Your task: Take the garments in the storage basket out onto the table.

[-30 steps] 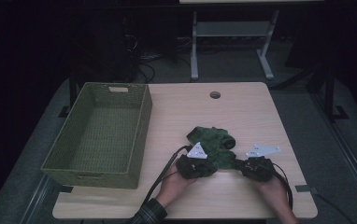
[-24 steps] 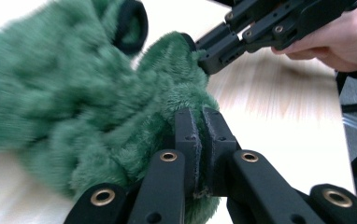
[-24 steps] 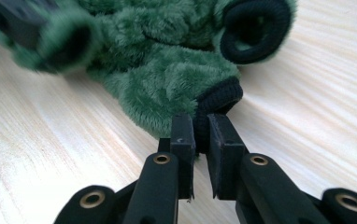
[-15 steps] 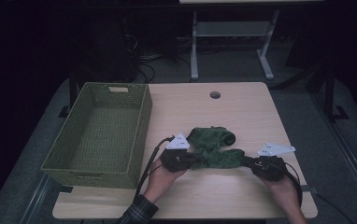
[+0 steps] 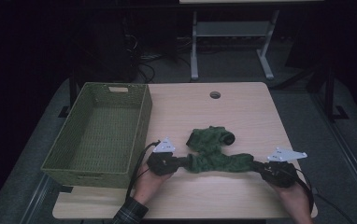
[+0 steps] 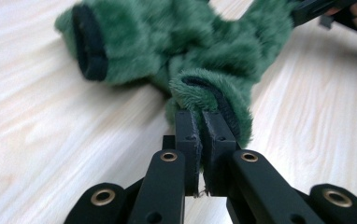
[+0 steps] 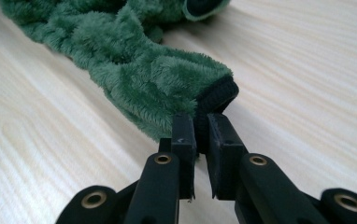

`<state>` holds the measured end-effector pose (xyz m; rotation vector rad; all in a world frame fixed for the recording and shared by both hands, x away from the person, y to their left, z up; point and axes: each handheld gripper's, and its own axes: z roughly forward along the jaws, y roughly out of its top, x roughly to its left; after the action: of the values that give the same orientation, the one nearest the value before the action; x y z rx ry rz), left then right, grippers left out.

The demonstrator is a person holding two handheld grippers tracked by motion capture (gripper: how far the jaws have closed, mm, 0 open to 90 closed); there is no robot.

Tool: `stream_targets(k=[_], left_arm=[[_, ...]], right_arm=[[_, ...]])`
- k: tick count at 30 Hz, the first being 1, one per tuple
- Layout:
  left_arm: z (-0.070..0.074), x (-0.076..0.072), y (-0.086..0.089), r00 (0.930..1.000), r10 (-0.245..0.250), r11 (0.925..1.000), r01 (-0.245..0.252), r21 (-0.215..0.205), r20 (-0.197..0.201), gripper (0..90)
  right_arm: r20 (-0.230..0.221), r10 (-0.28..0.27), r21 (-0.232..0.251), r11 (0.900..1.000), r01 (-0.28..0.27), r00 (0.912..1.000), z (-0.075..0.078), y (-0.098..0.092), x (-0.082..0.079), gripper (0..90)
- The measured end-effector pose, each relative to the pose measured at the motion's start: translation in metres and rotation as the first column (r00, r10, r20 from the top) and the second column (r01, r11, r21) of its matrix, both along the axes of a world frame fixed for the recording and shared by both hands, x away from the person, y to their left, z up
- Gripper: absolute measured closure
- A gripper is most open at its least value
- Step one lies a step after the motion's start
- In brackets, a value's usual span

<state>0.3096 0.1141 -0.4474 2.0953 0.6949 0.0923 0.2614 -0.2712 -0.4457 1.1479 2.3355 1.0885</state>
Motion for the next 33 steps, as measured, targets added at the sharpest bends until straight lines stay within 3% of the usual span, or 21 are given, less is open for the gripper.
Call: stream_targets(k=[4,5,9,13,16,20,25,30,33], left_arm=[[-0.003,-0.001,0.001,0.9998,0.02,0.9995,-0.02,0.025,-0.001,83.0],[-0.002,-0.002,0.002,0.9994,0.034,0.999,-0.034,0.028,0.005,78.8],[0.007,-0.007,0.007,0.9984,0.053,0.9986,-0.053,0.004,0.02,73.1],[0.016,-0.012,0.008,0.9978,0.053,0.9984,-0.053,-0.019,0.04,73.0],[0.024,-0.018,0.0,0.999,0.004,0.9991,-0.002,-0.043,0.045,77.6],[0.02,-0.026,-0.019,0.998,-0.062,0.9972,0.062,-0.042,0.016,85.0],[0.004,-0.028,-0.037,0.9956,-0.094,0.9956,0.094,0.006,0.0,86.6],[-0.015,-0.017,-0.039,0.9976,-0.069,0.9906,0.068,0.118,0.004,87.2],[-0.019,-0.012,-0.036,0.9988,-0.046,0.9912,0.048,0.123,-0.014,87.3]], right_arm=[[-0.016,-0.004,0.0,1.0,0.004,0.9999,-0.002,-0.001,-0.004,81.9],[-0.013,-0.009,-0.005,1.0,0.009,0.9999,-0.002,-0.002,-0.005,81.1],[0.007,-0.033,-0.004,0.999,0.033,0.9994,-0.002,-0.007,-0.008,74.4],[0.036,-0.057,-0.007,0.998,0.057,0.9977,0.003,-0.013,-0.01,68.4],[0.052,-0.047,0.024,0.999,0.046,0.9975,0.008,-0.015,-0.009,75.6],[0.041,-0.006,0.023,1.0,0.005,0.9991,0.008,-0.007,-0.001,86.5],[-0.006,0.038,0.005,0.999,-0.038,0.9993,-0.002,0.004,0.013,89.7],[-0.039,0.048,-0.03,0.998,-0.049,0.9981,-0.01,0.009,0.021,89.7],[-0.052,0.05,-0.045,0.998,-0.052,0.9974,-0.014,0.009,0.022,89.7]])
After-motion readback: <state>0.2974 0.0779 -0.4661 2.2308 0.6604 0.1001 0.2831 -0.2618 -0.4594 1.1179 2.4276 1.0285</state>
